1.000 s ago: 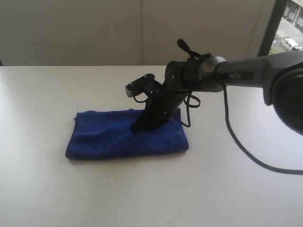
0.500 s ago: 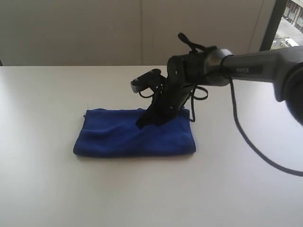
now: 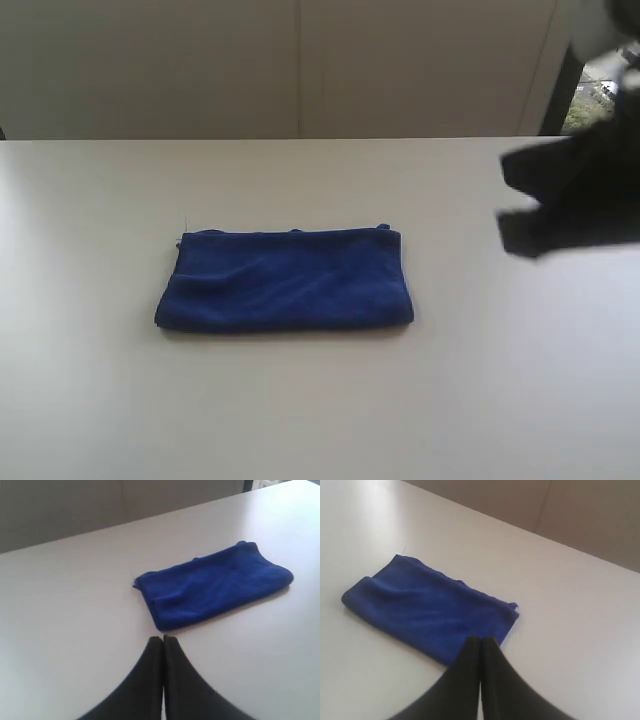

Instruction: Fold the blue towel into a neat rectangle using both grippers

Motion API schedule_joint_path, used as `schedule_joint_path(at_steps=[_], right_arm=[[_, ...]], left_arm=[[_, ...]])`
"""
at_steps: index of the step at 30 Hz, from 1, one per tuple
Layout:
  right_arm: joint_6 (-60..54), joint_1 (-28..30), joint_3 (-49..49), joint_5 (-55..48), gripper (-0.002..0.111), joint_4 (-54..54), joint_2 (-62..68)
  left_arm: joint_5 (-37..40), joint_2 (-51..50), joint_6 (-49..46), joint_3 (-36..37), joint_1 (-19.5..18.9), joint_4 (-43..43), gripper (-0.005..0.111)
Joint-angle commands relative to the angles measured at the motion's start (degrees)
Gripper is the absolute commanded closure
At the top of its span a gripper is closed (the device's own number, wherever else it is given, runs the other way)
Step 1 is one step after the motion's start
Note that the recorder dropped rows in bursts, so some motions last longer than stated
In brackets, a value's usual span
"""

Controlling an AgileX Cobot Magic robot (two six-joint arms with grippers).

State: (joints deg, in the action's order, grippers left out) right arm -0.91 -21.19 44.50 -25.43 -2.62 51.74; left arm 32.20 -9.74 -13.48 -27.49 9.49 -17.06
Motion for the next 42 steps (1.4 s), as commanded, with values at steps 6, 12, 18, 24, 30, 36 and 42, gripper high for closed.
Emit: schedule_joint_path(at_steps=[6, 12, 18, 24, 30, 36, 42], right_arm=[[13.63, 0.22, -37.99, 20.96, 0.108, -0.80, -24.10], [14.45, 0.22, -44.50, 30.04, 0.108, -0.60, -24.10], [12.51, 0.22, -44.50, 29.83, 0.108, -0.60, -24.10], [12.51, 0.22, -44.50, 29.78, 0.108, -0.60, -24.16], [12.74, 0.22, -44.50, 29.78, 0.108, -0.60, -24.16], [12.74, 0.22, -44.50, 29.40, 0.108, -0.60, -24.16], [12.74, 0.22, -44.50, 29.40, 0.108, -0.60, -24.16]], left_arm=[[-7.59, 9.74, 0.42, 11.50, -0.25, -12.38, 0.107], [-18.59, 9.74, -4.54, 22.39, -0.25, -21.99, 0.107], [-18.65, 9.74, -7.57, 27.49, -0.25, -19.20, 0.107], [-18.20, 9.74, -7.54, 27.49, -0.25, -18.68, 0.107], [-21.17, 9.74, -15.10, 27.49, -0.25, -18.26, 0.107], [-21.67, 9.74, -21.28, 27.49, -0.25, -14.14, 0.107], [-21.67, 9.74, -21.28, 27.49, -0.25, -14.14, 0.107]])
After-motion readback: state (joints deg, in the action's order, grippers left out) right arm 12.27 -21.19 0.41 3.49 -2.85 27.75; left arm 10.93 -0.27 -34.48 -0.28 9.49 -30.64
